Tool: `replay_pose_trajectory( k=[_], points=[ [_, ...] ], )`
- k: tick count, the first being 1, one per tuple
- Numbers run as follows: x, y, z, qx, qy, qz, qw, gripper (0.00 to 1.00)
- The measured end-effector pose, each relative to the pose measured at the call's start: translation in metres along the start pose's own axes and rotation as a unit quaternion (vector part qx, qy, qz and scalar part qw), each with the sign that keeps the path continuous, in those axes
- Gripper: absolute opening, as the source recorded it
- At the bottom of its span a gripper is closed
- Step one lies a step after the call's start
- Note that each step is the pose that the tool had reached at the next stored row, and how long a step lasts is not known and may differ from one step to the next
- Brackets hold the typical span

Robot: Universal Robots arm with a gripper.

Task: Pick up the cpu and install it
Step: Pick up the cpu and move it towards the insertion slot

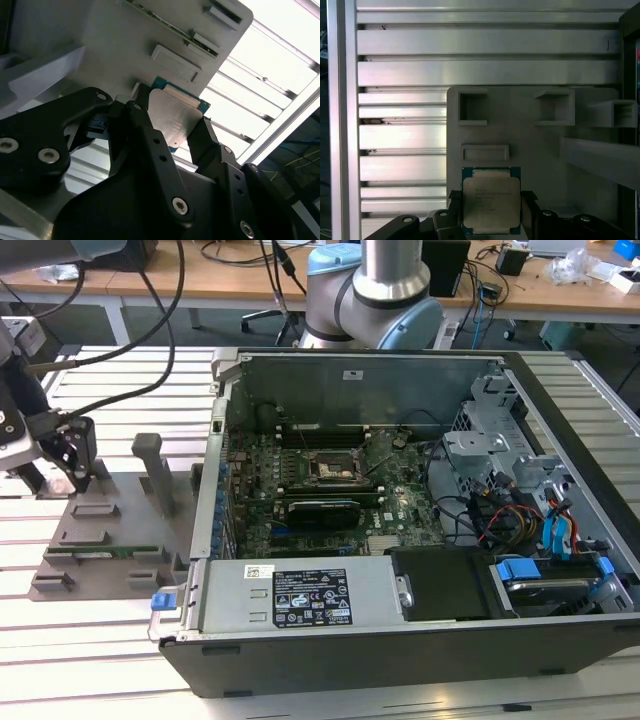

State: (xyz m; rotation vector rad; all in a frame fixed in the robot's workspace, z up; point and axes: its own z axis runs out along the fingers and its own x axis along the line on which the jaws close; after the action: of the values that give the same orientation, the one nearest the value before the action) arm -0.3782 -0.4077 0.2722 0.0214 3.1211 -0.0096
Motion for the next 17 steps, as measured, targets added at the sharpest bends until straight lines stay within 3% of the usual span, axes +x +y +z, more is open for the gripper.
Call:
replay_pose_trajectory(
  k=[5,17],
  points=[
    [-0.0002,0.0000,-0.0092,0.0000,0.0000,0.000,1.0000,0.55],
    [-0.0004,-0.0001,-0.0228,0.0000,0.0000,0.000,1.0000,0.55]
  ],
)
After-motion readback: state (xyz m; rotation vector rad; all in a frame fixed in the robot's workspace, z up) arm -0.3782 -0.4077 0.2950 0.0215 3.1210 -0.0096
